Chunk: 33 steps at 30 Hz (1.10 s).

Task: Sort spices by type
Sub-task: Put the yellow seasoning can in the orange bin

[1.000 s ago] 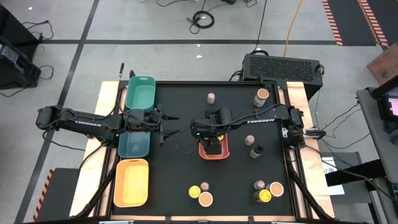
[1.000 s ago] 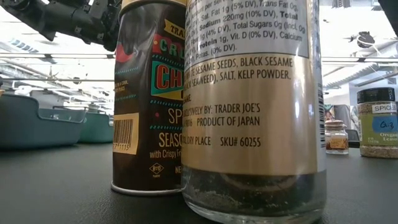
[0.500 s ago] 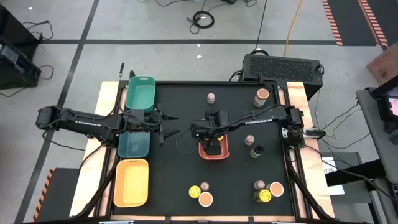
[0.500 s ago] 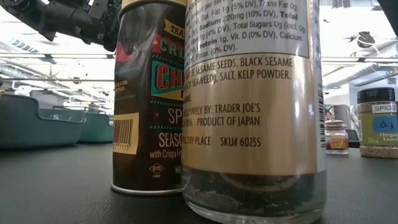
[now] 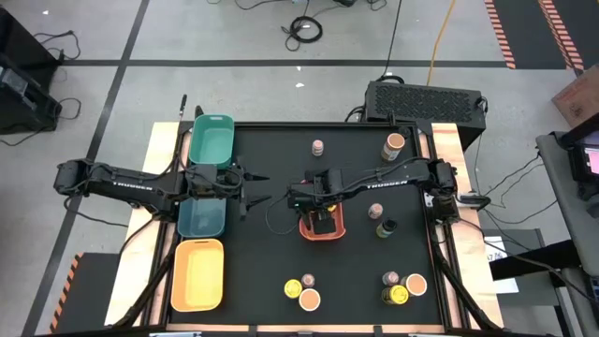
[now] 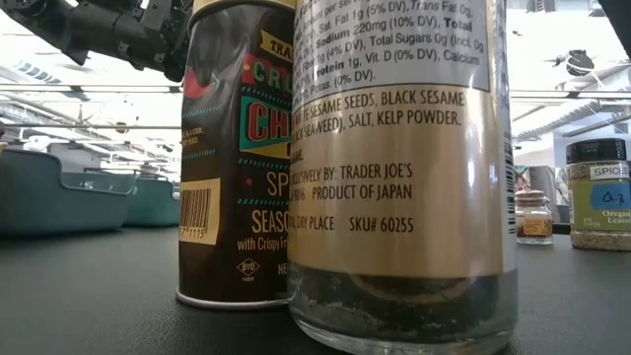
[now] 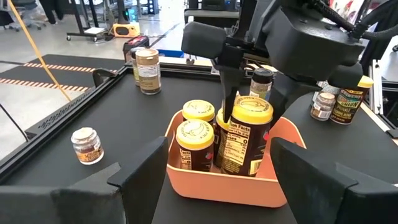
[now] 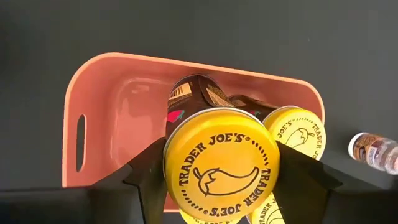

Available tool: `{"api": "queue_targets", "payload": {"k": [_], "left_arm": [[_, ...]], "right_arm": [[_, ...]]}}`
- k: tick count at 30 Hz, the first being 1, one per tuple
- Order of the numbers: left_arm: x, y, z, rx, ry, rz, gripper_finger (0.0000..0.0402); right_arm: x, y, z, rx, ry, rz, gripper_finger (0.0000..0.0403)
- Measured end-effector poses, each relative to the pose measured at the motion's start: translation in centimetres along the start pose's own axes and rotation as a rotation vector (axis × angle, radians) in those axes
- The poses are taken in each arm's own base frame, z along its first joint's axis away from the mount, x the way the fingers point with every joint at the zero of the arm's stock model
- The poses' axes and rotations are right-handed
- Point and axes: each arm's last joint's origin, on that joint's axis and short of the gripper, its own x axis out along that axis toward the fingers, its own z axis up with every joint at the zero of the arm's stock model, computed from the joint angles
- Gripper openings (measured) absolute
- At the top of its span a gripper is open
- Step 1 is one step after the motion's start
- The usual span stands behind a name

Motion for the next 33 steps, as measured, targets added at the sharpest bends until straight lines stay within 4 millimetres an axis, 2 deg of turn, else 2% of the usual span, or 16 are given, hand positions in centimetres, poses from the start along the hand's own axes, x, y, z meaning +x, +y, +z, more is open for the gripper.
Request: {"api": "queue_targets", "payload": {"k": [8,16,33], "left_arm": [[0.0,0.0,0.0,0.001,0.000,0.001,0.0286],[0.0,0.0,0.0,0.001,0.001,0.001,0.0286],[0.0,0.0,0.0,0.002,0.001,0.001,0.0286]], "right_arm": [[0.1,-0.8,0.0,-0.007,-0.007,-0.005,0.0224],[1.7,-0.8,0.1,-0.019,0.042,-0.003,0.0224],[1.7,-1.1,0.0,-0.001,0.049,0.001,0.0224]]}}
